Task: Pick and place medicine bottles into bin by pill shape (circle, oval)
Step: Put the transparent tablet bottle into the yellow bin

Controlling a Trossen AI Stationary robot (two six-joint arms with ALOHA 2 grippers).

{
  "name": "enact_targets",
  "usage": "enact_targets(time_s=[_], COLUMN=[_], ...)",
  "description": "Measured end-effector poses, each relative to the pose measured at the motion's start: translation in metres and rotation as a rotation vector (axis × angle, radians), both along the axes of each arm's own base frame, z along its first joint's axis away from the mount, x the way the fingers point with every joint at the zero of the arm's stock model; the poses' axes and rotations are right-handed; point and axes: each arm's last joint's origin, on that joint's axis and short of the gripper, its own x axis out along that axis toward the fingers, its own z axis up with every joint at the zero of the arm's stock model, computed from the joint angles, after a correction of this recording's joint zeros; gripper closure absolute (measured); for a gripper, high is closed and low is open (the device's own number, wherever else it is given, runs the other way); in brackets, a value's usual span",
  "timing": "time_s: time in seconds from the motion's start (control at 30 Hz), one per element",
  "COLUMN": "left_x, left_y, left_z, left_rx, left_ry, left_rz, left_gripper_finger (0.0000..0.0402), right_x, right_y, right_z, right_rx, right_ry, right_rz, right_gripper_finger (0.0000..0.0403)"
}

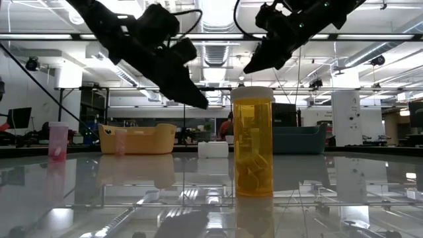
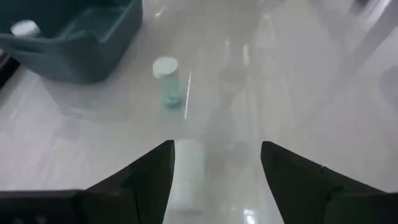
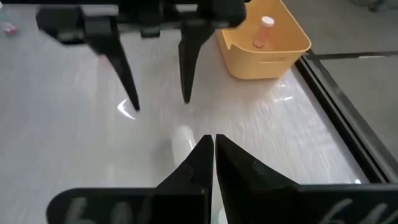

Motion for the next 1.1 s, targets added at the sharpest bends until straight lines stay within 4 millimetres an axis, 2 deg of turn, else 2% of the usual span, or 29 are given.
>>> enact_targets(time_s=[0.2,0.6,0.93,1.1], left_x=[0.016,0.027,0.029,0.03], left_y=[0.004,0.01,0.011,0.011], left_z=[-0.026,-0.072,-0.07,-0.069], left_rx=[0.056,0.121,0.084,0.072], left_ry=[0.087,0.207,0.164,0.151], left_rz=[-0.029,0.005,0.06,0.09], left_gripper_finger=[0.0178,0.0178,0.0221,0.0228], right_x=[-0.001,-0.003,-0.003,-0.004], right_y=[0.001,0.001,0.001,0.002], right_z=[-0.003,-0.009,-0.009,-0.011], right_rx=[0.015,0.03,0.034,0.037], right_ry=[0.006,0.031,0.032,0.038], right_rz=[0.002,-0.005,-0.007,-0.009], right_gripper_finger=[0.0394,0.0394,0.0394,0.0394])
